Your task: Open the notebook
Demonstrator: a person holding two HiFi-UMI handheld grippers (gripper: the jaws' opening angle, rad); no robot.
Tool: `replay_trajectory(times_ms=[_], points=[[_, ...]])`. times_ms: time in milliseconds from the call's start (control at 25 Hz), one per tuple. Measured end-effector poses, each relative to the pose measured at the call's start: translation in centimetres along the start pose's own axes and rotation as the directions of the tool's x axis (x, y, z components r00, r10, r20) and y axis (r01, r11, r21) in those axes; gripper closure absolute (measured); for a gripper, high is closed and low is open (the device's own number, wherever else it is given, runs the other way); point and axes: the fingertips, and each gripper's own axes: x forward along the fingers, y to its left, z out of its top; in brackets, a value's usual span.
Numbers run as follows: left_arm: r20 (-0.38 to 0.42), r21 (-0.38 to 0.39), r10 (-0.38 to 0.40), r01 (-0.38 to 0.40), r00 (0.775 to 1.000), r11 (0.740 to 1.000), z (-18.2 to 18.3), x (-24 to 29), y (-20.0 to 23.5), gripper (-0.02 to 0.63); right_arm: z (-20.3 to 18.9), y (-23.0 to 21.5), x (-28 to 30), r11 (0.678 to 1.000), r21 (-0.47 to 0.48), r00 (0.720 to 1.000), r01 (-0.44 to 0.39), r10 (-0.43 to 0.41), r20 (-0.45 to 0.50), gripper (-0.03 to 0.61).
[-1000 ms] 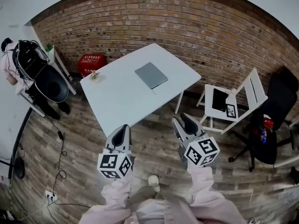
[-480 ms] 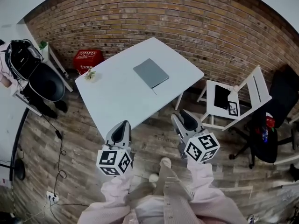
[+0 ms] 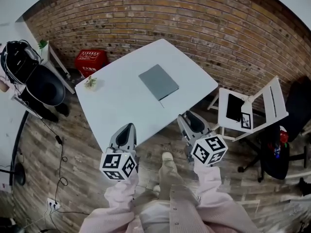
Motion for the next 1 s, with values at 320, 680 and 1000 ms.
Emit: replay_trajectory(times_ms=[320,680,1000], points=[[-0.052,-0.043,0.058,-0.061,0.997,0.997,-0.5,7.2,2.6,0.621,0.1,-5.2,7.4,0.999,0.024,0.996,-0.035,0.036,-0.081,0.431],[-0.108,-0.095,0.11,-0.12,0.988,0.988,-2.0,14.5,4.9,0.621,-1.2,-10.4,14.5,0.994,0.06,0.978,-0.095,0.104,-0.18,0.433],[-0.158,-0.147,0.146,-0.169,0.977,0.975,-3.7,19.1,6.5,0.621,-3.8,-15.0,19.2,0.992,0.091,0.952,-0.083,0.105,-0.287,0.433]])
